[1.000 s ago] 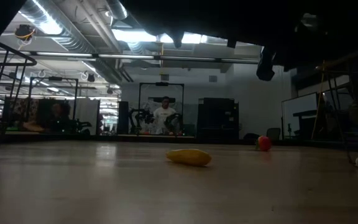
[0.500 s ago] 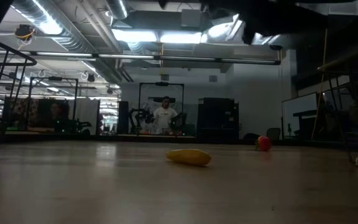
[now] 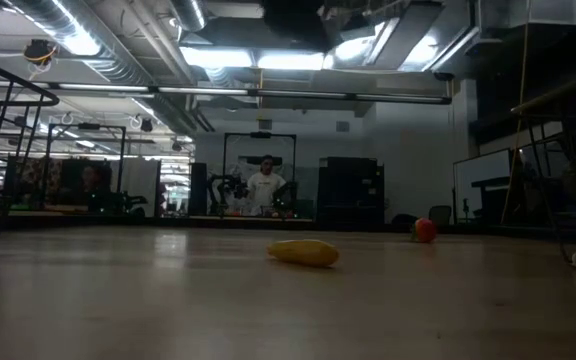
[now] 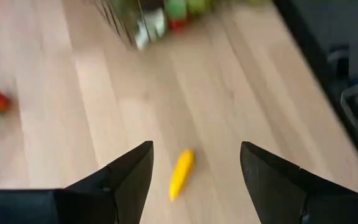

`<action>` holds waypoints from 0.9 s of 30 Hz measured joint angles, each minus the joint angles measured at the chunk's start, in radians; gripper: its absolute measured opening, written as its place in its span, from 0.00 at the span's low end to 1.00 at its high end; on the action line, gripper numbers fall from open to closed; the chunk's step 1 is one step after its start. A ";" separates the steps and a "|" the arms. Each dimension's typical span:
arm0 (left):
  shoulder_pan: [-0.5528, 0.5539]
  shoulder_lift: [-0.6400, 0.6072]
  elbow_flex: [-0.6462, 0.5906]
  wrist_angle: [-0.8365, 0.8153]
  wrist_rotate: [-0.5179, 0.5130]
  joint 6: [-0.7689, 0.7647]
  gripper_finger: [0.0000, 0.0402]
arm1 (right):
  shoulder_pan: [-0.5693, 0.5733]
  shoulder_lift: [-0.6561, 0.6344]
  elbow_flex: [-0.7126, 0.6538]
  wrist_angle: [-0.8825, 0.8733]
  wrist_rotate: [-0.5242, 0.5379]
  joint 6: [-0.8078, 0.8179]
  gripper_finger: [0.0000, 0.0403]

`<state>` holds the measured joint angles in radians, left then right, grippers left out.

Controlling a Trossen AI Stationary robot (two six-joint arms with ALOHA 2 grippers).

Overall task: Sort produce into baskets
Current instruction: Put the yellow chilli pepper into the right wire basket

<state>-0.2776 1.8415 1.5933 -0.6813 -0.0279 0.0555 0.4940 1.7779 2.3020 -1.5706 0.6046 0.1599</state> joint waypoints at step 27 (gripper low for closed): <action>-0.001 0.218 -0.267 0.351 -0.019 -0.037 0.47 | -0.411 0.000 0.000 -0.001 -0.225 -0.169 0.66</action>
<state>-0.2787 2.0595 1.3267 -0.3302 -0.0466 0.0183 0.0831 1.7775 2.3020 -1.5711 0.3794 -0.0090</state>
